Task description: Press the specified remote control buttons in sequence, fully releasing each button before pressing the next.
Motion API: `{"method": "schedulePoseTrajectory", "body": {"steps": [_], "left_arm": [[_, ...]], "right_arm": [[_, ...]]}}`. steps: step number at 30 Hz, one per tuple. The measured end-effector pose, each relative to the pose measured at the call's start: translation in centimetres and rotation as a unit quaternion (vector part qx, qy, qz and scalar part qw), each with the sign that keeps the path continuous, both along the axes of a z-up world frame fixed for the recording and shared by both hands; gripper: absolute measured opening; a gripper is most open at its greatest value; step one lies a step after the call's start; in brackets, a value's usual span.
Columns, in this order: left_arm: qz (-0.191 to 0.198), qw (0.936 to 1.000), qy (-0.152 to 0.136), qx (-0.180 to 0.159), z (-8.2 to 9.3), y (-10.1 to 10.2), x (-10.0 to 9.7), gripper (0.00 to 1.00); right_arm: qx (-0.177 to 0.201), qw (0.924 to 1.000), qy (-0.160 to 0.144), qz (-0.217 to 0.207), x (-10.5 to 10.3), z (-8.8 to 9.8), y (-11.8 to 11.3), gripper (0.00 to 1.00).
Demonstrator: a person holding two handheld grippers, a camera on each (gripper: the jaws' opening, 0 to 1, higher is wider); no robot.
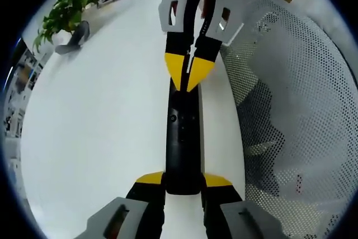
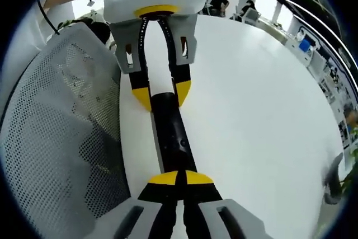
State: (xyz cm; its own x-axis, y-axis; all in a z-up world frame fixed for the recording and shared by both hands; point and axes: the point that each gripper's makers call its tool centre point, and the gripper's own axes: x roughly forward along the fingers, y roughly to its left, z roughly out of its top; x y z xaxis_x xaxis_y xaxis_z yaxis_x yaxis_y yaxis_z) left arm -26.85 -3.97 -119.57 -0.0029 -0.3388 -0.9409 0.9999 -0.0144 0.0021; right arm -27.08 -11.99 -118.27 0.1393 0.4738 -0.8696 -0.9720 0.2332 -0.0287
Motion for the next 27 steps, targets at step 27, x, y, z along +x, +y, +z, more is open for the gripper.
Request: {"method": "schedulePoseTrajectory", "body": {"steps": [27], "left_arm": [[-0.001, 0.9999, 0.003, -0.010, 0.03, 0.01, 0.03, 0.24]], "right_arm": [[0.067, 0.9973, -0.028, 0.008, 0.02, 0.20, 0.75, 0.00]]}}
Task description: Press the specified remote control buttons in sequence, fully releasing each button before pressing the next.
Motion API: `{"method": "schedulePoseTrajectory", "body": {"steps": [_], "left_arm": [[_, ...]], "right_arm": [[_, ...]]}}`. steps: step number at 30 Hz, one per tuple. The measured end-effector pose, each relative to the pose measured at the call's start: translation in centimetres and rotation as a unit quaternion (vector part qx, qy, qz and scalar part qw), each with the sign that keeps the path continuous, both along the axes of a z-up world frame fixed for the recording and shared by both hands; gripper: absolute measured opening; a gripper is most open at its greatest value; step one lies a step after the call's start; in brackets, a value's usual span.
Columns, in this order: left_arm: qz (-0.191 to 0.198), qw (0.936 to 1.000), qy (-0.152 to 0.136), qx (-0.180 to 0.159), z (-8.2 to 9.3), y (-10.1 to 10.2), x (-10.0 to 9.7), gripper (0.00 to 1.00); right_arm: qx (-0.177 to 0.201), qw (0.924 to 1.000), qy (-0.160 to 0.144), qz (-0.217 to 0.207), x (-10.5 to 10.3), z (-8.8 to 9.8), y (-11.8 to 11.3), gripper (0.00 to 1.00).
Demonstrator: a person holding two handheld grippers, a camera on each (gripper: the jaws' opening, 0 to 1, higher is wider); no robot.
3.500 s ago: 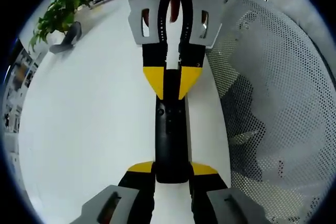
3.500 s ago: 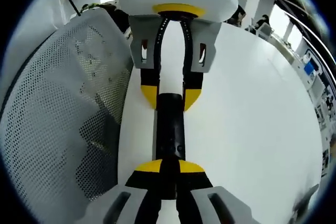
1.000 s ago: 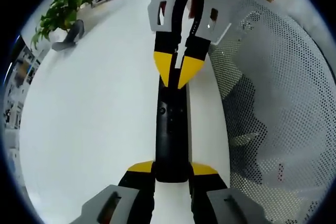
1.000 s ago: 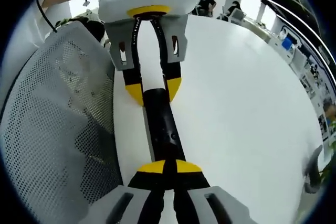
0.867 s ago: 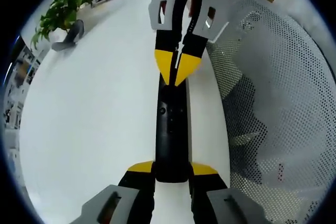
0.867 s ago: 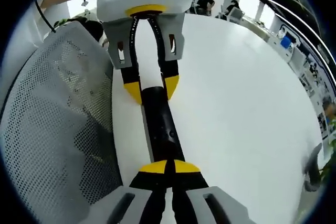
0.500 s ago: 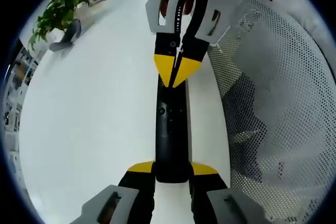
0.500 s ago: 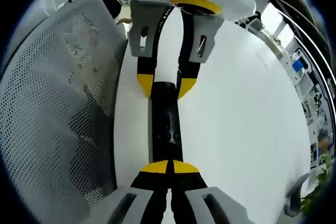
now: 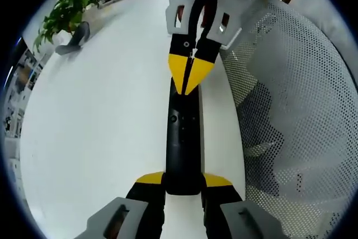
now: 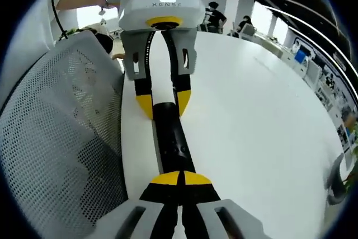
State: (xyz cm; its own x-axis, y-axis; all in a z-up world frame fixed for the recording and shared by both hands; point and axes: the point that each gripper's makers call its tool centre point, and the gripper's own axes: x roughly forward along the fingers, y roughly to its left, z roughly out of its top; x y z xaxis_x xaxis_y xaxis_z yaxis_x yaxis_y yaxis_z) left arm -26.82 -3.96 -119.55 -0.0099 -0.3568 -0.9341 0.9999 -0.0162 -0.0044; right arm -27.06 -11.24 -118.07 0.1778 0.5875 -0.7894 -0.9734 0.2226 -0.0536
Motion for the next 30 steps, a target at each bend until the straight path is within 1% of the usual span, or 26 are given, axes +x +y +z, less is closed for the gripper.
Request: {"method": "schedulePoseTrajectory", "body": {"steps": [3, 5, 10, 12, 13, 14, 16, 20, 22, 23, 24, 26, 28, 30], "left_arm": [[-0.002, 1.0000, 0.000, 0.000, -0.01, -0.01, -0.01, 0.24], [-0.002, 1.0000, 0.000, -0.001, 0.00, -0.01, -0.01, 0.24], [-0.002, 1.0000, 0.001, -0.006, 0.03, 0.04, -0.01, 0.24], [-0.005, 1.0000, 0.002, -0.008, 0.01, 0.03, 0.01, 0.24], [-0.004, 0.9999, 0.003, -0.009, 0.01, 0.04, 0.05, 0.24], [-0.003, 0.9999, 0.005, -0.010, 0.02, 0.03, 0.04, 0.24], [-0.004, 0.9999, 0.004, -0.011, 0.03, 0.01, 0.01, 0.24], [-0.007, 0.9998, 0.004, -0.019, 0.05, 0.09, 0.03, 0.24], [-0.007, 0.9996, 0.006, -0.027, 0.08, 0.14, 0.04, 0.24], [-0.005, 0.9995, 0.006, -0.030, 0.08, 0.12, 0.01, 0.24], [-0.005, 0.9995, 0.005, -0.032, 0.08, 0.10, 0.00, 0.24], [-0.003, 0.9993, 0.004, -0.037, 0.09, 0.09, -0.03, 0.24], [-0.001, 0.9992, 0.004, -0.040, 0.05, 0.06, 0.00, 0.24], [-0.003, 0.9993, 0.002, -0.038, 0.06, 0.04, -0.01, 0.24]], "right_arm": [[-0.004, 1.0000, 0.005, 0.007, 0.03, 0.00, 0.25, 0.00], [-0.011, 0.9997, 0.002, 0.022, -0.06, -0.14, 0.46, 0.00], [-0.058, 0.9965, 0.005, 0.060, -0.06, -0.29, 0.69, 0.00], [-0.077, 0.9956, 0.020, 0.049, -0.03, -0.37, 0.67, 0.00], [-0.090, 0.9940, 0.013, 0.061, 0.16, -0.45, 0.81, 0.00], [-0.094, 0.9942, 0.016, 0.049, 0.19, -0.46, 0.88, 0.00], [-0.099, 0.9936, 0.004, 0.054, 0.05, -0.53, 0.88, 0.00], [-0.095, 0.9942, -0.004, 0.051, 0.11, -0.51, 0.73, 0.00], [-0.081, 0.9960, 0.005, 0.036, 0.18, -0.41, 0.71, 0.00], [-0.068, 0.9971, 0.002, 0.035, 0.23, -0.33, 0.69, 0.00], [-0.042, 0.9990, 0.010, 0.013, 0.25, -0.24, 0.78, 0.00], [-0.012, 0.9998, 0.013, -0.004, 0.29, -0.13, 0.73, 0.00], [-0.008, 0.9998, 0.016, -0.013, 0.27, -0.09, 0.64, 0.00], [-0.009, 0.9998, 0.016, -0.010, 0.16, -0.04, 0.79, 0.00]]}}
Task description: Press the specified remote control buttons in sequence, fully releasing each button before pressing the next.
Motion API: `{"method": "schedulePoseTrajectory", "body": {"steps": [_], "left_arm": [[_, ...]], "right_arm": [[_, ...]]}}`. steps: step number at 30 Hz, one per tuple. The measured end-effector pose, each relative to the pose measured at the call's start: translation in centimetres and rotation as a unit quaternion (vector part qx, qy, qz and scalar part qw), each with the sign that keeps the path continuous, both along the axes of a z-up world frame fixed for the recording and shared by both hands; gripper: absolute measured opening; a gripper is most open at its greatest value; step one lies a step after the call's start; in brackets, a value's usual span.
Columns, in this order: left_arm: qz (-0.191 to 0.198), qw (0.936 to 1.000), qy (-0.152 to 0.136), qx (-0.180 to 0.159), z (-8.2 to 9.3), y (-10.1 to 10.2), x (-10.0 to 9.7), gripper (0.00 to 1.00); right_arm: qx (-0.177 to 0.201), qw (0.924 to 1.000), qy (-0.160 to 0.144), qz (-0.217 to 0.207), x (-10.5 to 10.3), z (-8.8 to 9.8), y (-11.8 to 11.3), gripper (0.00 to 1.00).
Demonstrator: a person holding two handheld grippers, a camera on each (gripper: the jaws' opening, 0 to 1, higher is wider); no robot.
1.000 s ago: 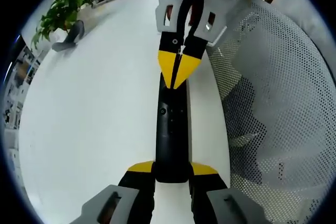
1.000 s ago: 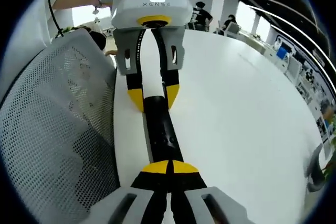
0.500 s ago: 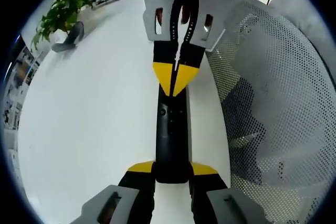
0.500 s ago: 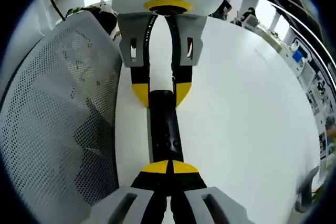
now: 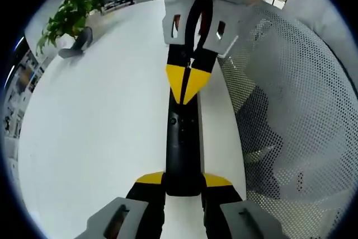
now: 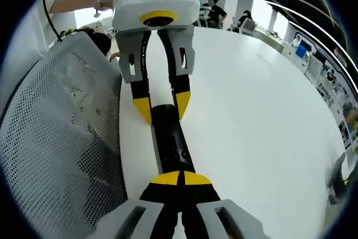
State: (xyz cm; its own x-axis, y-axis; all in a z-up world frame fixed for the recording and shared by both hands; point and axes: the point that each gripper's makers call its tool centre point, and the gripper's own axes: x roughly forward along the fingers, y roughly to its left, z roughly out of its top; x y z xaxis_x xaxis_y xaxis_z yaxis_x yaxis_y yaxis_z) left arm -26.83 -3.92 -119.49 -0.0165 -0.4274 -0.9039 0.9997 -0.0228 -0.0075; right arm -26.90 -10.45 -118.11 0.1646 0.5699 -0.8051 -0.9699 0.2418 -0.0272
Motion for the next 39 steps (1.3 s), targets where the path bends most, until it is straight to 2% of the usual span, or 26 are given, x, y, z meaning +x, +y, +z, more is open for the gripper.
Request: {"method": "schedulePoseTrajectory", "body": {"steps": [8, 13, 18, 21, 28, 29, 32, 33, 36, 39], "left_arm": [[0.000, 1.0000, -0.001, 0.005, 0.0, 0.0, 0.0, 0.24], [0.000, 1.0000, -0.001, 0.003, 0.0, 0.0, 0.0, 0.24], [-0.003, 1.0000, -0.002, 0.003, 0.0, 0.0, 0.0, 0.24], [-0.004, 1.0000, -0.002, 0.003, 0.0, 0.0, 0.0, 0.24], [-0.001, 1.0000, 0.003, -0.002, 0.0, 0.0, 0.1, 0.24], [-0.002, 1.0000, 0.002, -0.004, 0.0, 0.0, 0.0, 0.24], [-0.001, 1.0000, 0.001, -0.006, 0.0, 0.0, 0.0, 0.24], [-0.001, 1.0000, 0.002, -0.007, 0.0, 0.0, 0.0, 0.24], [-0.001, 0.9999, 0.002, -0.011, 0.0, 0.0, 0.0, 0.24], [0.001, 0.9999, 0.002, -0.015, 0.0, 0.0, 0.1, 0.24]], "right_arm": [[0.002, 0.9999, 0.009, 0.012, 0.0, 0.2, 0.9, 0.00], [-0.021, 0.9992, 0.002, 0.035, -0.1, -0.1, 1.0, 0.00], [-0.047, 0.9981, 0.005, 0.040, 0.0, -0.3, 1.2, 0.00], [-0.050, 0.9984, 0.012, 0.027, 0.1, -0.3, 1.0, 0.00], [-0.048, 0.9982, -0.012, 0.034, -0.3, -0.1, 1.0, 0.00], [-0.027, 0.9984, 0.018, 0.045, -1.4, 0.1, 1.7, 0.00], [-0.029, 0.9984, 0.009, 0.047, -1.6, 0.3, 1.9, 0.00], [-0.042, 0.9973, -0.002, 0.060, -1.6, 0.1, 1.8, 0.00], [-0.032, 0.9975, -0.004, 0.063, -1.6, -0.2, 2.4, 0.00], [-0.045, 0.9972, -0.009, 0.059, -1.5, -0.2, 2.3, 0.00]]}}
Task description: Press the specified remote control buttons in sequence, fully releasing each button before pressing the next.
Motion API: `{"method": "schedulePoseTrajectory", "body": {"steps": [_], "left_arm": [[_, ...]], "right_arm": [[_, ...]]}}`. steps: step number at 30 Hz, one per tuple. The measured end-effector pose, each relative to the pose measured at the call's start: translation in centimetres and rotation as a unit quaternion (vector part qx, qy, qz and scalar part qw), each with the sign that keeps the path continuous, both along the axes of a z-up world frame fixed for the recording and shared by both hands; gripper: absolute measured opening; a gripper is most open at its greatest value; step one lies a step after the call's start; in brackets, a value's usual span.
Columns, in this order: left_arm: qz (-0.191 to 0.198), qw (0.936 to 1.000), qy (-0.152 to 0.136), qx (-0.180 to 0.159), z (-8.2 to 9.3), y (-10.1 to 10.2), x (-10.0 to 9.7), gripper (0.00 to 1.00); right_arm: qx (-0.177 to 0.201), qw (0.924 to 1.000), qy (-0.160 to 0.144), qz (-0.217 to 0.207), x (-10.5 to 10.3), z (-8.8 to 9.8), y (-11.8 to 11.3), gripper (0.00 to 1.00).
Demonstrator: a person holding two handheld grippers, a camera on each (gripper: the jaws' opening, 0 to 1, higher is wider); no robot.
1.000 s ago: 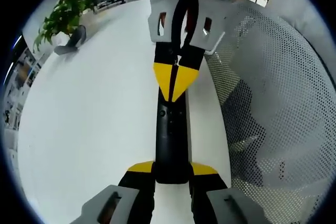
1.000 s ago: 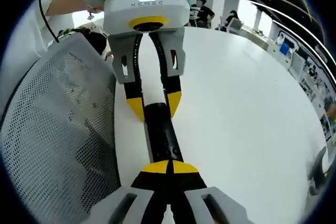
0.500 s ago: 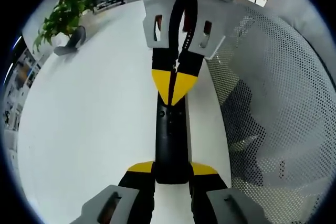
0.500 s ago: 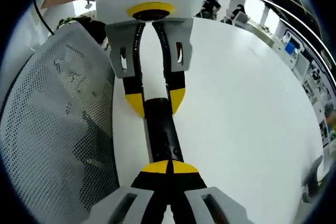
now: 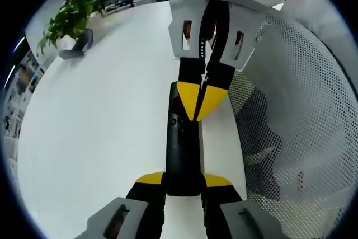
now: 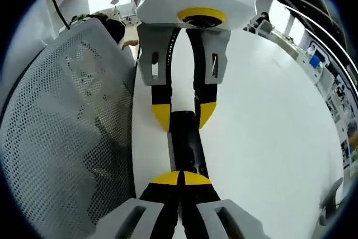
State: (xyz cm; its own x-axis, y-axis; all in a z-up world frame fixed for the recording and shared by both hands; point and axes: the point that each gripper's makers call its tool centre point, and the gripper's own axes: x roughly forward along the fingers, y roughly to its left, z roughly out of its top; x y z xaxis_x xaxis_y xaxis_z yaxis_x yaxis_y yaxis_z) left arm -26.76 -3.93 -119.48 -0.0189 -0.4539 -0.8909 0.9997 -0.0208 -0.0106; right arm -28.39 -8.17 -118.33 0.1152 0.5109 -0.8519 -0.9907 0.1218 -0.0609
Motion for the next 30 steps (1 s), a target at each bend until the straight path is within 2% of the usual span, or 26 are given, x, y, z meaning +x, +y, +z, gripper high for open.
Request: {"method": "schedulePoseTrajectory", "body": {"steps": [2, 6, 9, 15, 17, 20, 24, 30], "left_arm": [[-0.001, 1.0000, 0.000, -0.001, 0.0, 0.0, 0.0, 0.24], [-0.002, 1.0000, -0.001, -0.001, 0.0, 0.0, 0.0, 0.24], [-0.003, 1.0000, -0.001, -0.001, 0.0, 0.0, 0.0, 0.24], [-0.003, 1.0000, 0.000, -0.002, 0.0, 0.0, 0.0, 0.24], [-0.002, 1.0000, 0.000, -0.003, 0.0, 0.0, 0.0, 0.24], [-0.001, 1.0000, 0.001, -0.005, 0.1, 0.0, 0.0, 0.24], [0.001, 1.0000, 0.001, -0.007, 0.1, 0.0, 0.0, 0.24], [-0.002, 1.0000, 0.001, -0.007, 0.0, 0.0, 0.0, 0.24]], "right_arm": [[-0.008, 0.9999, -0.010, 0.006, 0.0, -0.1, 0.0, 0.00], [-0.014, 0.9998, -0.009, 0.007, 0.0, -0.1, 0.3, 0.00], [-0.019, 0.9998, -0.002, 0.005, 0.1, -0.3, 0.4, 0.00], [0.006, 0.9995, 0.022, -0.023, 0.2, 0.0, 0.1, 0.00], [-0.004, 0.9993, 0.031, -0.022, 0.0, 0.0, 0.0, 0.00], [-0.007, 0.9996, 0.017, -0.022, 0.5, 0.2, -0.1, 0.00], [-0.008, 0.9995, 0.014, -0.027, 1.3, 0.2, -0.2, 0.00], [-0.017, 0.9997, 0.013, -0.014, 1.2, 0.1, -0.2, 0.00]]}}
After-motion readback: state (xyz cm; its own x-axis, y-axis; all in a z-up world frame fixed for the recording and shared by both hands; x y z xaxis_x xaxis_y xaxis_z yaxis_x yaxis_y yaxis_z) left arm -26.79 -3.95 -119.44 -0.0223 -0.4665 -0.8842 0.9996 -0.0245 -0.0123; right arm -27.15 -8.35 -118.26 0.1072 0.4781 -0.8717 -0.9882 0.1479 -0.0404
